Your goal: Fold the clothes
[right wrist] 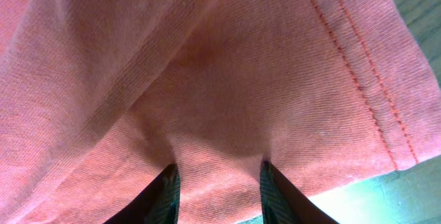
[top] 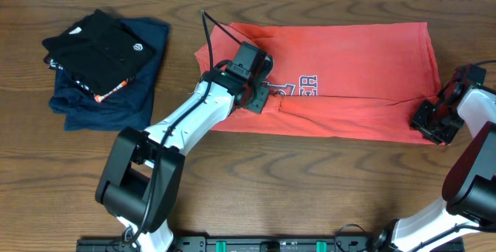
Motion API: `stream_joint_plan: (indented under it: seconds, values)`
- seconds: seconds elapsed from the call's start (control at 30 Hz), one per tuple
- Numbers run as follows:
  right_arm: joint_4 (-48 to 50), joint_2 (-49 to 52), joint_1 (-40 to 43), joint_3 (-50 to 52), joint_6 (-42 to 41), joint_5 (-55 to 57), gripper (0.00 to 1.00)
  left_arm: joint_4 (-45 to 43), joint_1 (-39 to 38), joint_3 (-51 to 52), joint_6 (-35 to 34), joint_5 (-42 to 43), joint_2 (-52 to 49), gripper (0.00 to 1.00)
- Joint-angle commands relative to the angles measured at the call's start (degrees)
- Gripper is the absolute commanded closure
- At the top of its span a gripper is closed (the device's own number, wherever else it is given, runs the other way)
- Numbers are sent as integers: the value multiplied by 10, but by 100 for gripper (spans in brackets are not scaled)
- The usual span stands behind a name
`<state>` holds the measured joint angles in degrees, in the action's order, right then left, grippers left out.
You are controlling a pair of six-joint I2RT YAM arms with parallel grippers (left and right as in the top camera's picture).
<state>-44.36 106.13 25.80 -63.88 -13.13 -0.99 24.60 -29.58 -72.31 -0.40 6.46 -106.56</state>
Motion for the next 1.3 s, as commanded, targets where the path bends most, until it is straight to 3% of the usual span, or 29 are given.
stream_joint_plan:
  seconds: [0.0,0.33,0.37,0.43,0.6,0.7,0.77,0.87,0.93,1.27]
  values:
    - [-4,-10,1,3,5,8,63,-32,12,1,-7,-33,-47,68]
    - [-10,-10,1,3,5,8,63,-98,26,0,-26,-31,-111,67]
    - [-11,-10,1,3,5,8,63,-110,29,-2,-26,-31,-103,59]
    - [-13,-10,1,3,5,8,63,-123,35,-10,-26,-31,-85,52]
    - [-14,-10,1,3,5,8,63,-116,62,-22,-26,-31,-4,51]
    - [-13,-10,1,3,5,8,63,-55,82,-22,-34,-31,54,51]
    - [-13,-10,1,3,5,8,63,12,92,-22,-56,-31,80,52]
    - [-12,-10,1,3,5,8,63,101,97,-20,-66,-31,89,67]
    - [-12,-10,1,3,5,8,63,128,97,-8,-66,-31,83,70]
    - [-16,-10,1,3,5,8,63,37,97,45,-65,-32,-4,69]
